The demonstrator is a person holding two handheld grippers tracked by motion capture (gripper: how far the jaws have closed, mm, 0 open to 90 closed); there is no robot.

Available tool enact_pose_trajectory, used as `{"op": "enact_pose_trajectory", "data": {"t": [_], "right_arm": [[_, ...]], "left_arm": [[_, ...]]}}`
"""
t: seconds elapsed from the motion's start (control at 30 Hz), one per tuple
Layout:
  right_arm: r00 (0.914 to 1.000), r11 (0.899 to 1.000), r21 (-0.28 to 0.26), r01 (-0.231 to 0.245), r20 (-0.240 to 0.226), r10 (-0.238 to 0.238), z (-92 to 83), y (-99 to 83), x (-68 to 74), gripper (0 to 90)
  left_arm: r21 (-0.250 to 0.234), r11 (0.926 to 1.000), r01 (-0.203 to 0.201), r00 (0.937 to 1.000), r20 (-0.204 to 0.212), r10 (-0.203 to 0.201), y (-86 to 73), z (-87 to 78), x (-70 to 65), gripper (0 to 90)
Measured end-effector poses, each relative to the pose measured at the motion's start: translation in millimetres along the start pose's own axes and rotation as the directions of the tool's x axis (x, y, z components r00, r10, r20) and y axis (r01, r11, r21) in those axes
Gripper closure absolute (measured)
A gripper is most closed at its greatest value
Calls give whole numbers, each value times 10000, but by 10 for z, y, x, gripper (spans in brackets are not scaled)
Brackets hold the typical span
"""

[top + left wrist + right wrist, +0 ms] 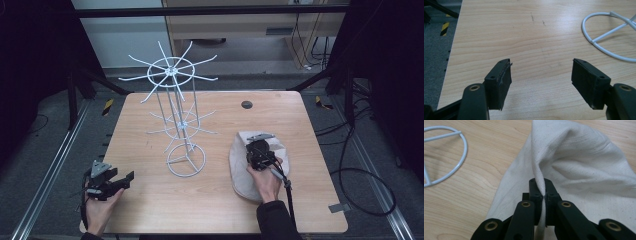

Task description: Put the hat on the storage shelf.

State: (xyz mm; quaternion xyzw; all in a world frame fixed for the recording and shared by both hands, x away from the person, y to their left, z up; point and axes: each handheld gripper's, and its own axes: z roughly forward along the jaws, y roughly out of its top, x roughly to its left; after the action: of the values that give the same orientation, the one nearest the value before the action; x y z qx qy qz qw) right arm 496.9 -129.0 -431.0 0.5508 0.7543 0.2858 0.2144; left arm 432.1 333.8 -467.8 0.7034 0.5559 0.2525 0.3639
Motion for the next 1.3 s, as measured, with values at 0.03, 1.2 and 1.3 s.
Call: {"op": "enact_pose_trajectory", "data": {"t": [0.03,1.2,1.3], "right_arm": [[10000,10000,-31,-48,-42,48,-13,-1,-8,881],[9801,9576,-2859,363,-1768,-900,-648,-259,-377,884],[9784,9485,-3154,288,-1856,-915,-704,-273,-403,884]], "left_arm": [[-28,10000,34,10000,-2,-34,-1,2,-1,320],[-46,10000,24,10000,-40,-24,1,0,-4,325],[-105,9999,42,10000,7,-42,6,-2,-8,326]]}}
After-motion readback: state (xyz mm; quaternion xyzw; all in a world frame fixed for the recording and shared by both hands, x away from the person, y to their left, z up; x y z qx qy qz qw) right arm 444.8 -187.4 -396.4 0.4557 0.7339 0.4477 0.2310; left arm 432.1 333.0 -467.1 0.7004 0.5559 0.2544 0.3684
